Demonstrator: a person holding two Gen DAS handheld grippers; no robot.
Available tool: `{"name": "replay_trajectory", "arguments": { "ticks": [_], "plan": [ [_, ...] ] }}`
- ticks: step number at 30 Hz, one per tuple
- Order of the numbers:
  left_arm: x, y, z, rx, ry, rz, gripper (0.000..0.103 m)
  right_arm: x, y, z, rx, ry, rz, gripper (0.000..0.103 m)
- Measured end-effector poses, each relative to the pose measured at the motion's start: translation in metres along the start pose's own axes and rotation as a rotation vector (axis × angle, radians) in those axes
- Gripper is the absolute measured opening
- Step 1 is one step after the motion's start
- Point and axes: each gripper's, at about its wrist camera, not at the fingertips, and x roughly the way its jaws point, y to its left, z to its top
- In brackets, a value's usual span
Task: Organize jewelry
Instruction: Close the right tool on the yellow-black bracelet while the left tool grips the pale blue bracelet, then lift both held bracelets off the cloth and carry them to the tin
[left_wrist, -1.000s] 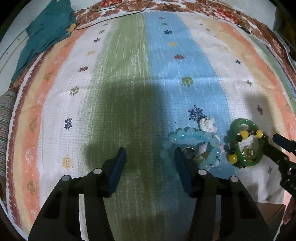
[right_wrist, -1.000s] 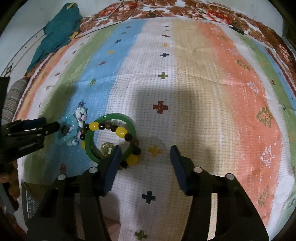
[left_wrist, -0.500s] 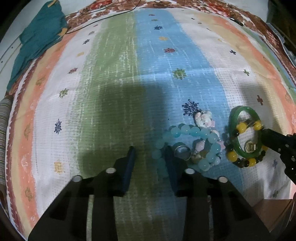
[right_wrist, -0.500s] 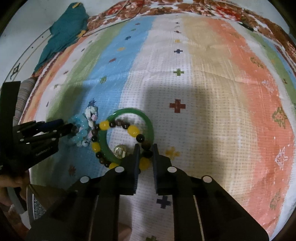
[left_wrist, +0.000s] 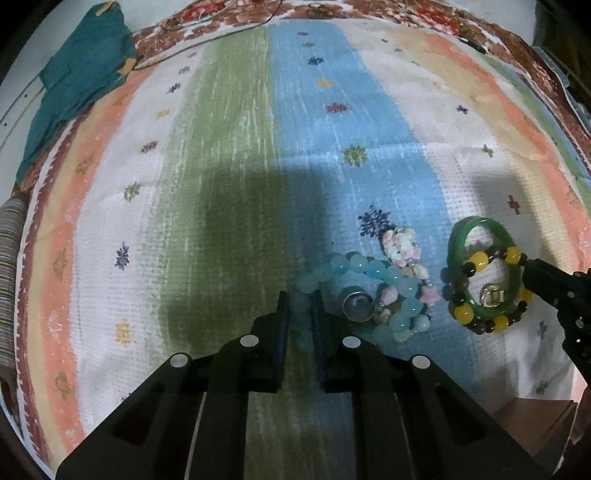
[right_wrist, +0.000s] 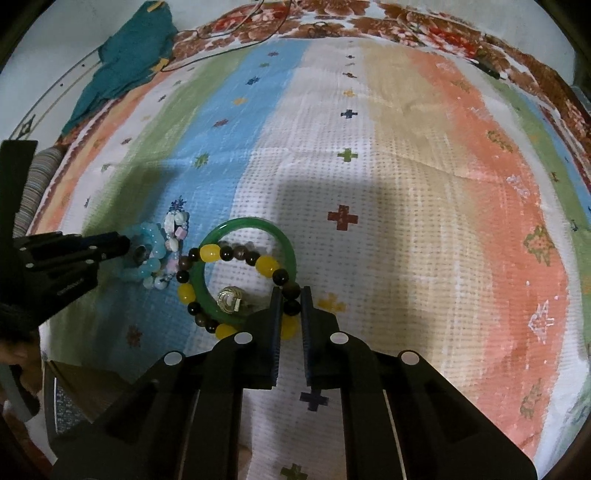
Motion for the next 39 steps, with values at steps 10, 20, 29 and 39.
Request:
{"name": "replay_trajectory", "arguments": {
  "ticks": [10,20,29,39],
  "plan": [
    [-0.031,-0.003,-0.001,0.002,-0.055,-0.030,0.011,-0.022,0.008,-0.001,-0.022,-0.042,-0.012,0.010],
    [-0.050,-0.009,-0.006,-0.025,-0.104,-0.047,0.011,-0.043,0.007,-0.007,0.007,-0.095,-0.039,0.010],
    [-0.075,-0.021,-0.009,-0.016,-0.163,-0.067,0.011,-0.071,0.010,-0.010,0.012,-0.176,-0.048,0.010],
    [-0.107,-0.026,-0.018,-0.003,-0.235,-0.076,0.011,-0.095,0.013,-0.018,0.017,-0.244,-0.052,0.010]
  ]
}}
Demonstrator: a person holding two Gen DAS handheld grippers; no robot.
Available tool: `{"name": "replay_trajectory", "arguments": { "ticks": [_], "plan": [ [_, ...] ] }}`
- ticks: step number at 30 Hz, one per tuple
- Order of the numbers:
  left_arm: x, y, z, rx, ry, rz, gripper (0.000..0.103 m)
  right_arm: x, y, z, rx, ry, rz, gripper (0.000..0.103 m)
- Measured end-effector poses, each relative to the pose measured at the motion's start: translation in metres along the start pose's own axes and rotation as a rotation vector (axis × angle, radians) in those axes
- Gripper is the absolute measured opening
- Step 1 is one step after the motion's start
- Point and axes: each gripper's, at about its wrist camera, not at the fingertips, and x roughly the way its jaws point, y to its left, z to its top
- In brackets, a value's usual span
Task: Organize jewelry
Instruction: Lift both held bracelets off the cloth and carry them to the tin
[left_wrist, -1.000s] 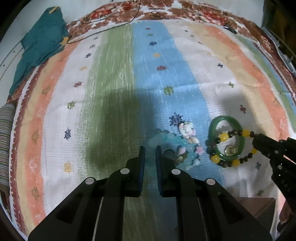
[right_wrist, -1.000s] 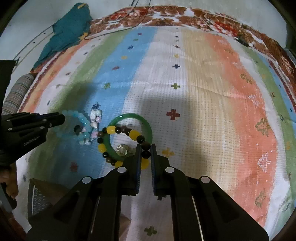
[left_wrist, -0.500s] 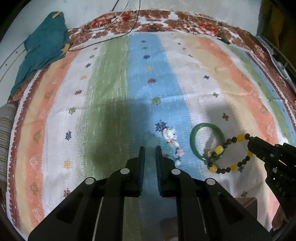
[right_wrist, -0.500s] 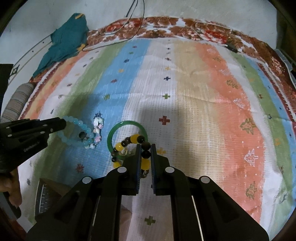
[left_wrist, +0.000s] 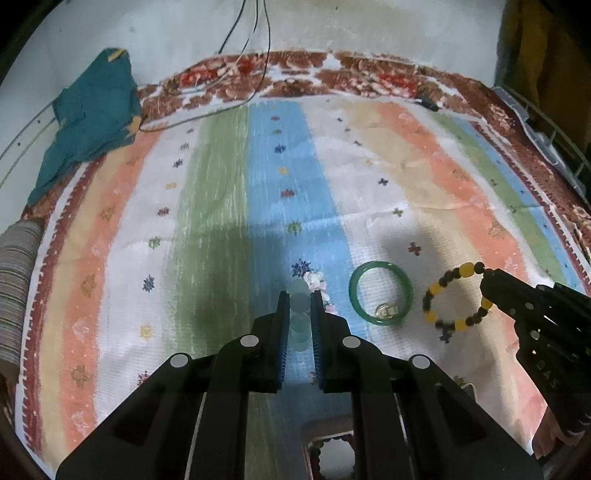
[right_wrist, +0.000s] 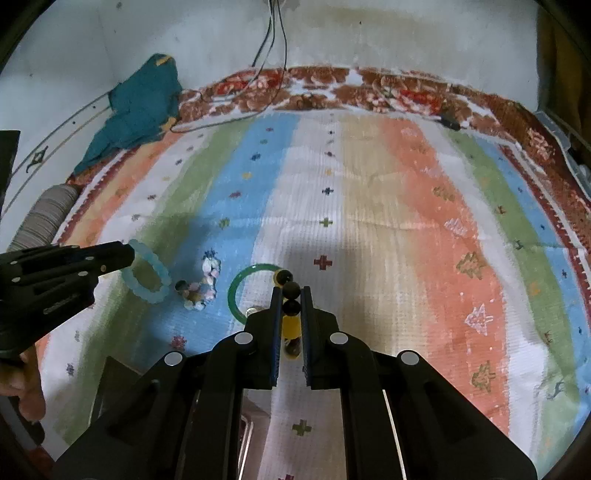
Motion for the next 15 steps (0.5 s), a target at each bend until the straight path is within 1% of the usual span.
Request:
{"name": "replay_trajectory", "arguments": {
  "ticks": [8,12,15],
  "plan": [
    [-0.036,-0.008,-0.003,0.018,-0.068,-0.018,0.011,-0.028,0.006,0.000,-0.018,-0.075,-0.003,0.010],
    [-0.052,-0.012,-0.010,0.028,-0.098,-0.040,0.011,-0.036,0.007,-0.002,-0.016,-0.089,0.010,0.010],
    [-0.059,-0.014,-0.015,0.030,-0.100,-0.049,0.011,-0.045,0.011,-0.006,-0.026,-0.100,0.029,0.010]
  ]
}}
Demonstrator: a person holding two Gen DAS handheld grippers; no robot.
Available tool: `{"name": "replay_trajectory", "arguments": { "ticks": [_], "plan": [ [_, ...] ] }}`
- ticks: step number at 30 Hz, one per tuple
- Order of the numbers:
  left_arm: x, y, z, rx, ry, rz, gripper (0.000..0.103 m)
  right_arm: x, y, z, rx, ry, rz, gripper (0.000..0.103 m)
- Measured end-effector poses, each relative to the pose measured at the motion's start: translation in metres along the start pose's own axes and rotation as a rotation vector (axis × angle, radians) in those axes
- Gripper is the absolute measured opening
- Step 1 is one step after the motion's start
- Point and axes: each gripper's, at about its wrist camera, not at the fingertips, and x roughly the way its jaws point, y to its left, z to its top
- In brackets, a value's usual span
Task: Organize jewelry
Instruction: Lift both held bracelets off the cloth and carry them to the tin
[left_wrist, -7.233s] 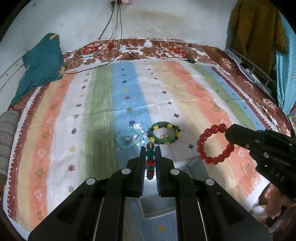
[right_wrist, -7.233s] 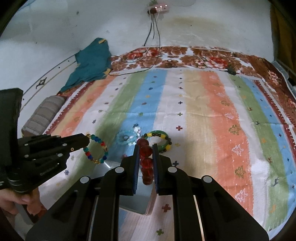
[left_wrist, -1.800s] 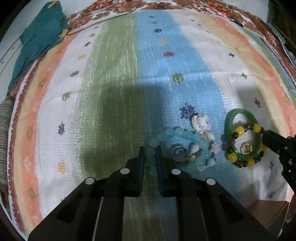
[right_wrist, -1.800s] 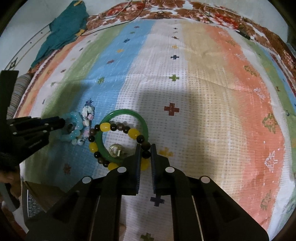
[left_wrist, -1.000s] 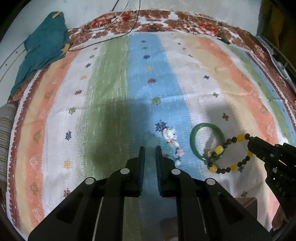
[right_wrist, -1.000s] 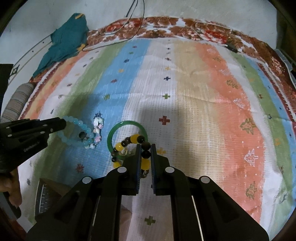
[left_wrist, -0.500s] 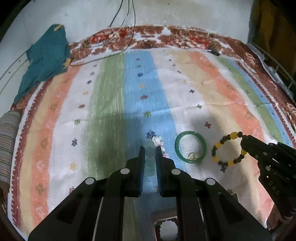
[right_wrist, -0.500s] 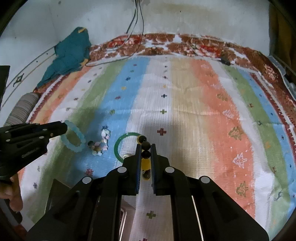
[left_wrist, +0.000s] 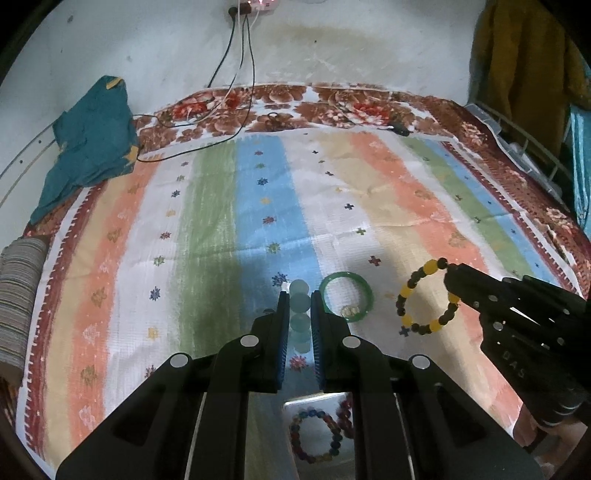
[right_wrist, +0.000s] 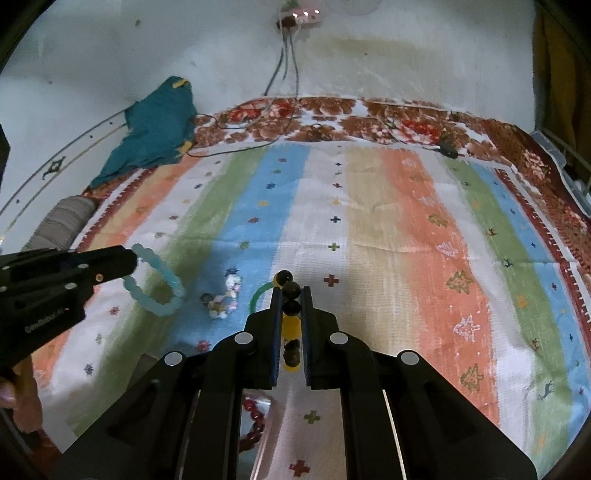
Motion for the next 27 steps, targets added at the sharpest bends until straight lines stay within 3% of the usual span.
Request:
{"name": "replay_trajectory", "arguments": {
  "ticks": [12,27],
  "plan": [
    [-0.035,-0.015,-0.016,0.039,-0.049,-0.007,0.011,-0.032,0.020,-0.010,-0.050,-0.059,0.027,0.010],
    [-0.064,-0.008,-0.032,0.026,-0.071,-0.049,0.011,-0.056,0.039,-0.024,-0.078,-0.062,0.089,0.010]
  ]
}}
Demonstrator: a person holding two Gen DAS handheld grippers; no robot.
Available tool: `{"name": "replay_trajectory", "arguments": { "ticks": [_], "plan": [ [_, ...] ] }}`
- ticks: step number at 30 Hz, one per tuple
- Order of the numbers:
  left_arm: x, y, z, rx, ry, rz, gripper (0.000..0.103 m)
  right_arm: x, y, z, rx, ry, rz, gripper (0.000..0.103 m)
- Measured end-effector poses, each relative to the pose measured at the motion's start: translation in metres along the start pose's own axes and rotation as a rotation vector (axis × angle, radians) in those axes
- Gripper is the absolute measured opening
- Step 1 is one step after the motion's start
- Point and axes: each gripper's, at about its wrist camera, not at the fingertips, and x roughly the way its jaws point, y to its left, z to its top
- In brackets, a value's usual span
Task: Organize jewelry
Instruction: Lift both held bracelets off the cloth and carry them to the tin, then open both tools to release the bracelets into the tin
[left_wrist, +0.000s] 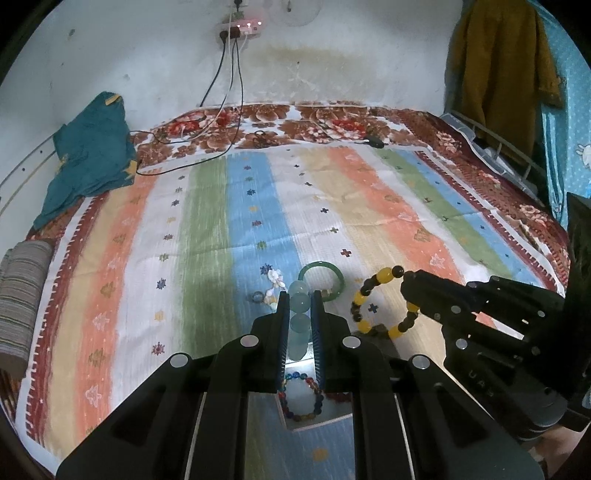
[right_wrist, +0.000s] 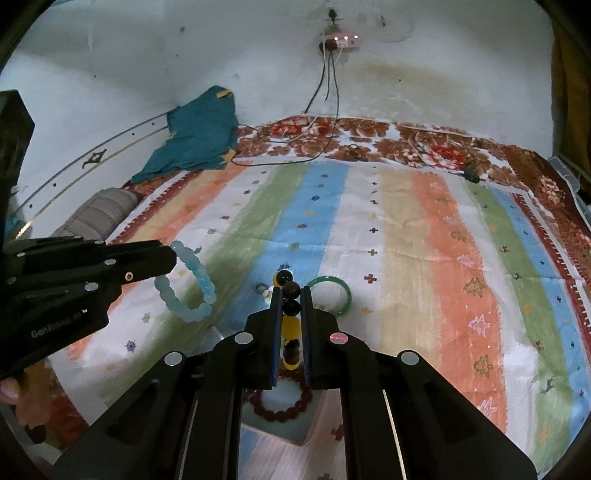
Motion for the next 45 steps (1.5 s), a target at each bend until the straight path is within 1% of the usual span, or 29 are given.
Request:
{"name": "replay_trajectory", "arguments": {
  "ticks": [5,9,16,18,19,20,21,22,23,24,26,30,33,34,36,38,41,42,44,45],
  "plan": [
    [-0.006,-0.005,-0.009,0.022,0.000,-0.007,0.011,-0.006,0.004,-0.009,-0.002,0.012,0.008,0.010],
    [-0.009,-0.004,-0.015,0.018,0.005,-0.012,0.011,-0.012,0.005,-0.015,0.002,0.012,0.012,0.010],
    [-0.012,-0.010,-0.030,0.034,0.025,-0.018,0.011,-0.018,0.008,-0.027,0.009,0.032,0.029,0.010],
    [-0.012,-0.009,-0.032,0.030,0.037,-0.029,0.011,-0.019,0.009,-0.030,0.010,0.042,0.041,0.010],
    [-0.009,-0.010,-0.034,0.039,0.058,-0.045,0.011,-0.018,0.009,-0.032,0.014,0.055,0.043,0.010],
    [-0.007,-0.011,-0.035,0.045,0.071,-0.049,0.013,-0.018,0.008,-0.033,0.022,0.063,0.038,0.012],
    [-0.005,-0.010,-0.035,0.044,0.072,-0.025,0.015,-0.018,0.006,-0.033,0.034,0.066,0.026,0.014],
    [-0.005,-0.009,-0.035,0.044,0.069,-0.003,0.024,-0.018,0.004,-0.033,0.041,0.066,0.016,0.025],
    [-0.006,-0.007,-0.034,0.039,0.061,0.010,0.026,-0.019,0.000,-0.032,0.055,0.064,0.005,0.036],
    [-0.007,-0.004,-0.033,0.029,0.058,0.013,0.027,-0.019,-0.004,-0.031,0.069,0.064,0.002,0.037],
    [-0.007,0.002,-0.031,0.003,0.055,0.021,0.027,-0.017,-0.012,-0.030,0.093,0.071,-0.003,0.037],
    [-0.003,0.008,-0.030,-0.012,0.066,0.031,0.027,-0.011,-0.021,-0.031,0.118,0.093,-0.013,0.039],
    [-0.002,0.010,-0.028,-0.022,0.067,0.028,0.028,-0.008,-0.021,-0.030,0.112,0.096,-0.026,0.046],
    [-0.001,0.011,-0.028,-0.026,0.066,0.028,0.029,-0.007,-0.021,-0.029,0.107,0.095,-0.034,0.049],
    [0.001,0.015,-0.026,-0.043,0.067,0.032,0.034,-0.006,-0.021,-0.028,0.104,0.095,-0.042,0.052],
    [0.004,0.020,-0.024,-0.061,0.071,0.040,0.037,-0.003,-0.022,-0.028,0.103,0.101,-0.054,0.057],
    [0.009,0.030,-0.021,-0.099,0.079,0.045,0.043,0.003,-0.027,-0.028,0.114,0.117,-0.062,0.059],
    [0.011,0.032,-0.020,-0.109,0.082,0.045,0.046,0.005,-0.029,-0.027,0.118,0.121,-0.063,0.060],
    [0.016,0.035,-0.018,-0.122,0.091,0.048,0.048,0.010,-0.032,-0.026,0.124,0.127,-0.066,0.065],
    [0.020,0.036,-0.017,-0.125,0.096,0.052,0.050,0.011,-0.033,-0.025,0.127,0.129,-0.068,0.065]
  ]
}}
